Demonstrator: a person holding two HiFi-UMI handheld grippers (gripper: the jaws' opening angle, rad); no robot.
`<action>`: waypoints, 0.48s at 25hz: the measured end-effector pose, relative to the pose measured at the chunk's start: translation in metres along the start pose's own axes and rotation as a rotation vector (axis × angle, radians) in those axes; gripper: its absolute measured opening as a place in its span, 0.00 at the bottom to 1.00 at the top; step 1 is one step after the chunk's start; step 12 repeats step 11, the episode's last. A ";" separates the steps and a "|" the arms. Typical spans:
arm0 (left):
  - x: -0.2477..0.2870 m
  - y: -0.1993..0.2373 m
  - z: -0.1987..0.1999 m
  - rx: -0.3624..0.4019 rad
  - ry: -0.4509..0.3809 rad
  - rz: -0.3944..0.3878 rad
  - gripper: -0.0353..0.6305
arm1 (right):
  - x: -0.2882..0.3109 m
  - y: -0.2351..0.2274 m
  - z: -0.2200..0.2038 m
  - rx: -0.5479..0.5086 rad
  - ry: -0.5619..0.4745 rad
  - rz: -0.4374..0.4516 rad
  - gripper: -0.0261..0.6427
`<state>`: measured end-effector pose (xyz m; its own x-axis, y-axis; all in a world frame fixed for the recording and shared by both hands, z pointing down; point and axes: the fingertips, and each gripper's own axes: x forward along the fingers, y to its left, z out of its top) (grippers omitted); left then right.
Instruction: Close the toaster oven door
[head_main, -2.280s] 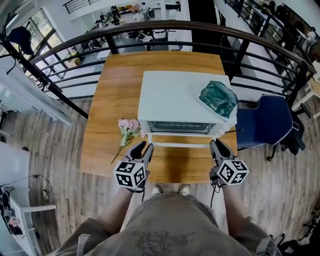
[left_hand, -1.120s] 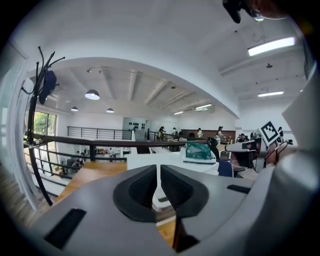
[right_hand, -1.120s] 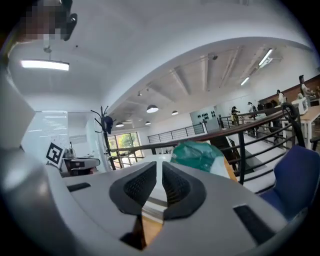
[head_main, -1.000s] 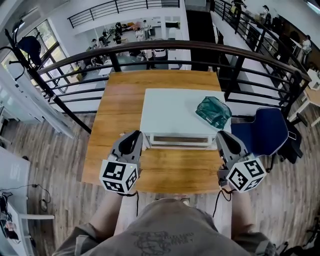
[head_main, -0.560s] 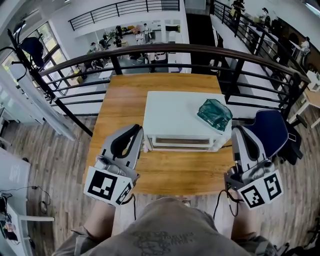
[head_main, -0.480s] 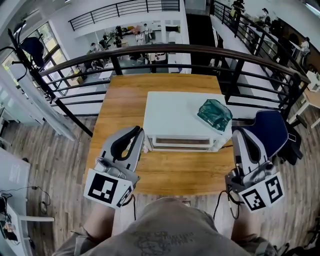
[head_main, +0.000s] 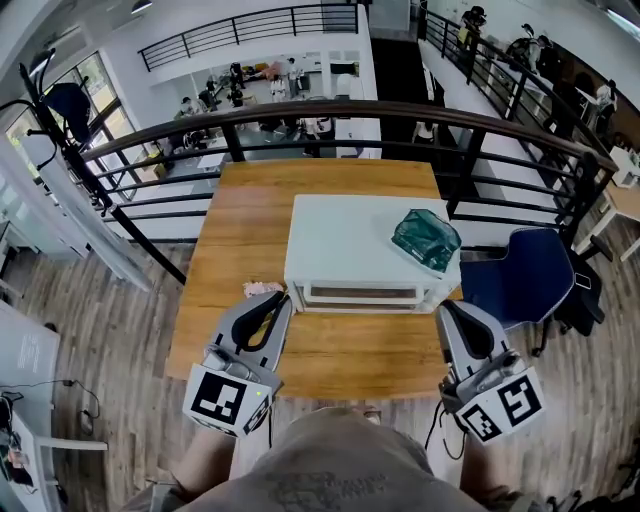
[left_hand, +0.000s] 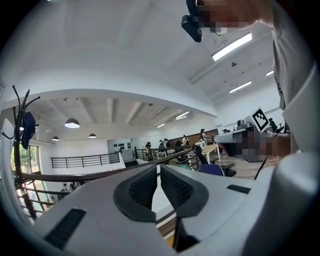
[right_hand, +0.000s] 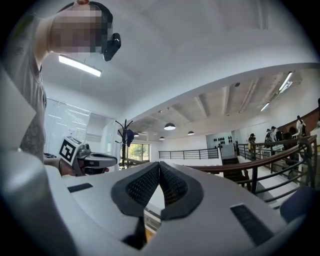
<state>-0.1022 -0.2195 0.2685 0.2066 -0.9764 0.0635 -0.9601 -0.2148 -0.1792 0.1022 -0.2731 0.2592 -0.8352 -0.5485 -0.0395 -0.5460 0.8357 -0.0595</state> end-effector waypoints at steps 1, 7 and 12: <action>0.000 -0.002 -0.003 -0.005 0.007 -0.002 0.11 | 0.001 0.002 -0.004 0.004 0.010 0.007 0.09; 0.002 -0.009 -0.003 -0.006 0.015 -0.014 0.11 | 0.004 0.005 -0.004 0.002 0.018 0.032 0.09; 0.005 -0.012 -0.001 -0.001 0.008 -0.014 0.11 | 0.003 0.001 -0.004 0.002 0.010 0.034 0.09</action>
